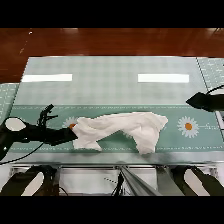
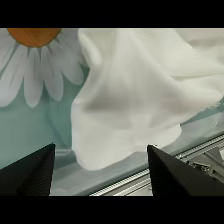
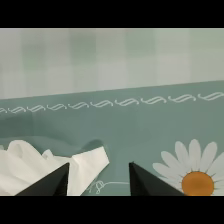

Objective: Fold the shirts.

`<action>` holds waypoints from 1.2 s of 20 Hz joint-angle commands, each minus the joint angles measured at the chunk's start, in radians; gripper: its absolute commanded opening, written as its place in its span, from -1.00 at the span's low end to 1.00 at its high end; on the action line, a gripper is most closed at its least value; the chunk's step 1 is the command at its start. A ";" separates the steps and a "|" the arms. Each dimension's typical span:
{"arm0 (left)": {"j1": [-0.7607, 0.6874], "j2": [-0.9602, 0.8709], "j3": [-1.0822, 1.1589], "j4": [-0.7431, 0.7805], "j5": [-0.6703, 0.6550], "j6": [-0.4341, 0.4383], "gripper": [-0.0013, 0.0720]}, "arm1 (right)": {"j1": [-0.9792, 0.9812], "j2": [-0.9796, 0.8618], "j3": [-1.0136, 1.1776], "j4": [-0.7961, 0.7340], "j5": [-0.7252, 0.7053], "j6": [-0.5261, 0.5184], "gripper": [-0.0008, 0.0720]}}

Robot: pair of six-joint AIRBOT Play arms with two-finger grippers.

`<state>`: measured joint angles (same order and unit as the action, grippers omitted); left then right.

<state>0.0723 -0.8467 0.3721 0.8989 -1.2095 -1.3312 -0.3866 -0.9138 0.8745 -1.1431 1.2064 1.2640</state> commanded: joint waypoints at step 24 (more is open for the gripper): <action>0.006 -0.335 -0.026 -0.286 -0.014 0.325 -0.91 | -0.014 0.000 -0.333 0.316 -0.015 -0.101 0.54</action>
<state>0.0776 -1.1828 0.3466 0.6136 -1.2125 -1.0126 -0.4366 -0.9138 0.6102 -0.9268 1.2079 1.1904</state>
